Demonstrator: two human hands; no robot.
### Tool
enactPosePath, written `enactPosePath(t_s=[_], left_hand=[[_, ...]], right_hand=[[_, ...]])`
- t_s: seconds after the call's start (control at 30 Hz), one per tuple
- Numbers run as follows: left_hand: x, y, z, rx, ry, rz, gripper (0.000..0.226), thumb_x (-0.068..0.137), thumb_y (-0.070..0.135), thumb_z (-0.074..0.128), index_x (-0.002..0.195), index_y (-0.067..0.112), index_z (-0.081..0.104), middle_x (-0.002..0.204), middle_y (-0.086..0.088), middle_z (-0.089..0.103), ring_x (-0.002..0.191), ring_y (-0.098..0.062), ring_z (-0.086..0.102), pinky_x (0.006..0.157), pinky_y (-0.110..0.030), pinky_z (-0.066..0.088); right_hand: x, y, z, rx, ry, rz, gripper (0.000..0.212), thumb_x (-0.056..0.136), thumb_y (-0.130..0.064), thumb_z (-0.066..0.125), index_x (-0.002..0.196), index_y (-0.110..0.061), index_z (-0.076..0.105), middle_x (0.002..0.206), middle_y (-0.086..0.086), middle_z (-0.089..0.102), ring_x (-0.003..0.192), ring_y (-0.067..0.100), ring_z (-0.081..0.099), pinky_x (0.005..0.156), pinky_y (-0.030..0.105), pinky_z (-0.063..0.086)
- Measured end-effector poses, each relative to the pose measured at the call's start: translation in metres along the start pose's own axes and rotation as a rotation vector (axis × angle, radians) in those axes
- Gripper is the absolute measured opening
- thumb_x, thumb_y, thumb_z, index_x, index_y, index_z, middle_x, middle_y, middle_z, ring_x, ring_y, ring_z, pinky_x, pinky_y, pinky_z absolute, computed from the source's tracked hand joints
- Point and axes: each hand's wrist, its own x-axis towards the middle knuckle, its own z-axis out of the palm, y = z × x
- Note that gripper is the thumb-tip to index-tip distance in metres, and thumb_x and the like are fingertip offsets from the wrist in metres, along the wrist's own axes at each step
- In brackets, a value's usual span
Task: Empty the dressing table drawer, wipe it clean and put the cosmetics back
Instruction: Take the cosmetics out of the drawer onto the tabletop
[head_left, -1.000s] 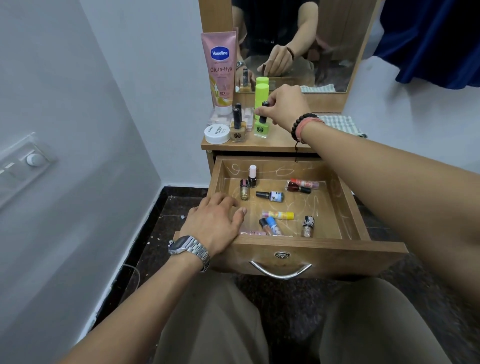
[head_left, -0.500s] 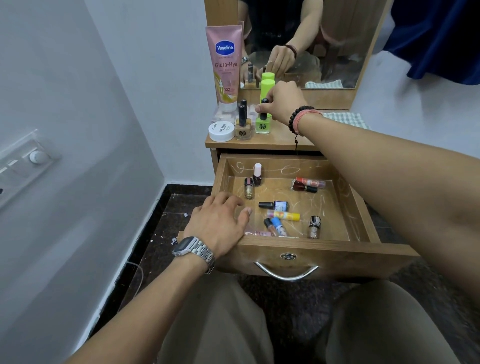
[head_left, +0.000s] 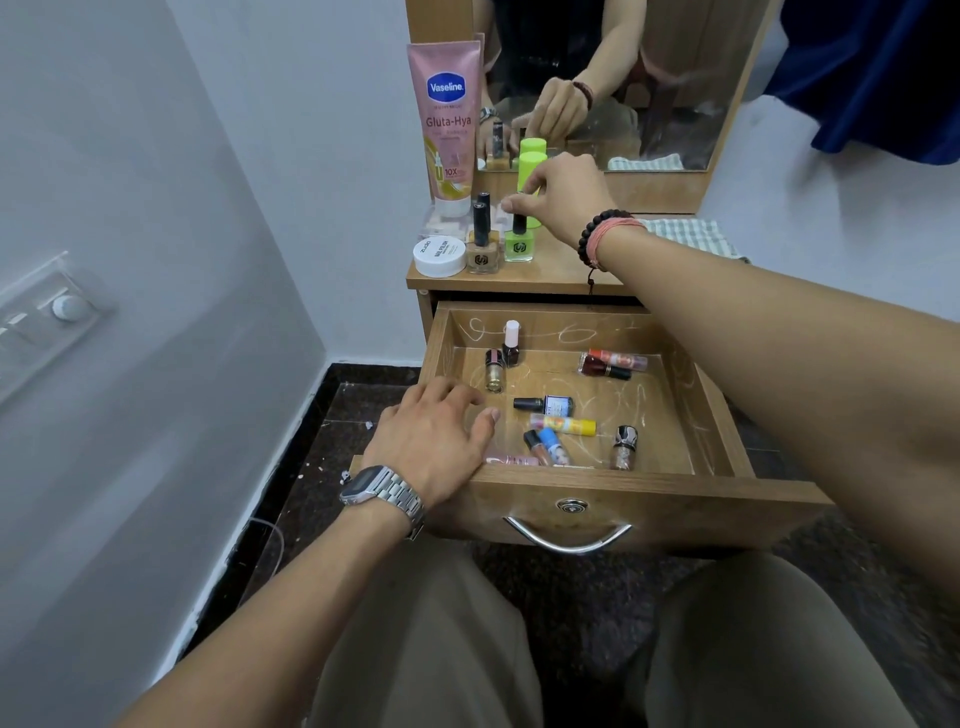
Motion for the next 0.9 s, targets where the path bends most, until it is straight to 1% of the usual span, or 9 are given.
enactPosePath(t_s=[0.13,0.2,0.27,0.37,0.43,0.53,0.67,0.77,0.9], left_hand=[[0.000,0.000,0.000,0.005,-0.002,-0.003,0.043,0.096,0.053,0.028,0.126,0.031,0.050,0.136,0.009,0.043,0.126,-0.017,0.039,0.099,-0.040,0.037],[0.000,0.001,-0.001,0.006,-0.003,-0.005,0.043,0.096,0.053,0.028,0.126,0.031,0.050,0.136,0.009,0.043,0.125,-0.018,0.040,0.098,-0.041,0.037],[0.000,0.001,0.000,0.006,0.003,-0.006,0.043,0.096,0.052,0.028,0.125,0.031,0.050,0.136,0.008,0.044,0.125,-0.018,0.040,0.098,-0.040,0.037],[0.000,0.002,-0.001,0.007,0.002,-0.009,0.042,0.096,0.051,0.028,0.126,0.031,0.050,0.136,0.008,0.044,0.125,-0.018,0.040,0.097,-0.040,0.037],[-0.001,0.002,-0.001,0.016,0.007,-0.008,0.042,0.096,0.050,0.029,0.126,0.030,0.050,0.136,0.008,0.044,0.125,-0.018,0.040,0.097,-0.040,0.037],[-0.001,0.001,-0.001,0.019,0.003,-0.007,0.042,0.096,0.049,0.029,0.127,0.030,0.050,0.136,0.007,0.044,0.125,-0.019,0.040,0.097,-0.041,0.037],[-0.001,0.001,-0.001,0.023,-0.007,-0.005,0.042,0.097,0.047,0.029,0.128,0.029,0.049,0.137,0.007,0.043,0.125,-0.019,0.040,0.096,-0.041,0.037],[-0.001,0.002,-0.002,0.025,-0.007,0.000,0.042,0.096,0.047,0.028,0.128,0.029,0.049,0.136,0.007,0.044,0.124,-0.019,0.041,0.095,-0.041,0.038],[-0.001,0.002,-0.002,0.026,-0.009,-0.003,0.042,0.096,0.047,0.029,0.127,0.029,0.050,0.136,0.007,0.044,0.123,-0.019,0.041,0.095,-0.041,0.038]], right_hand=[[-0.024,-0.004,-0.011,0.103,0.242,-0.152,0.037,0.090,-0.051,0.056,0.087,-0.016,0.068,0.075,-0.004,0.061,0.071,0.010,0.054,0.069,0.027,0.045],[-0.044,-0.010,-0.014,0.129,0.241,-0.266,0.036,0.091,-0.047,0.055,0.086,-0.015,0.070,0.075,-0.002,0.066,0.069,0.012,0.059,0.067,0.028,0.050],[-0.062,-0.013,-0.013,0.088,0.120,-0.372,0.033,0.093,-0.043,0.054,0.089,-0.016,0.072,0.079,-0.001,0.070,0.071,0.014,0.063,0.069,0.033,0.054],[-0.085,-0.009,-0.003,-0.058,-0.195,-0.488,0.023,0.094,-0.033,0.057,0.095,-0.015,0.072,0.086,0.000,0.072,0.075,0.016,0.064,0.072,0.036,0.053],[-0.097,0.000,0.007,-0.175,-0.403,-0.449,0.018,0.092,-0.025,0.057,0.094,-0.014,0.072,0.086,0.000,0.071,0.078,0.018,0.065,0.072,0.033,0.053],[-0.111,0.016,0.025,-0.378,-0.613,-0.326,0.015,0.086,-0.020,0.057,0.086,-0.016,0.071,0.083,0.002,0.070,0.077,0.022,0.066,0.066,0.030,0.054],[-0.122,0.031,0.046,-0.437,-0.684,-0.227,0.009,0.085,-0.022,0.062,0.080,-0.015,0.065,0.081,0.003,0.064,0.075,0.024,0.061,0.067,0.030,0.051],[-0.124,0.035,0.057,-0.399,-0.672,-0.197,0.013,0.084,-0.027,0.067,0.087,-0.014,0.070,0.087,0.003,0.068,0.081,0.024,0.065,0.072,0.032,0.054],[-0.127,0.035,0.066,-0.371,-0.647,-0.201,0.013,0.082,-0.021,0.065,0.090,-0.013,0.071,0.090,0.006,0.069,0.083,0.027,0.067,0.066,0.030,0.052]])
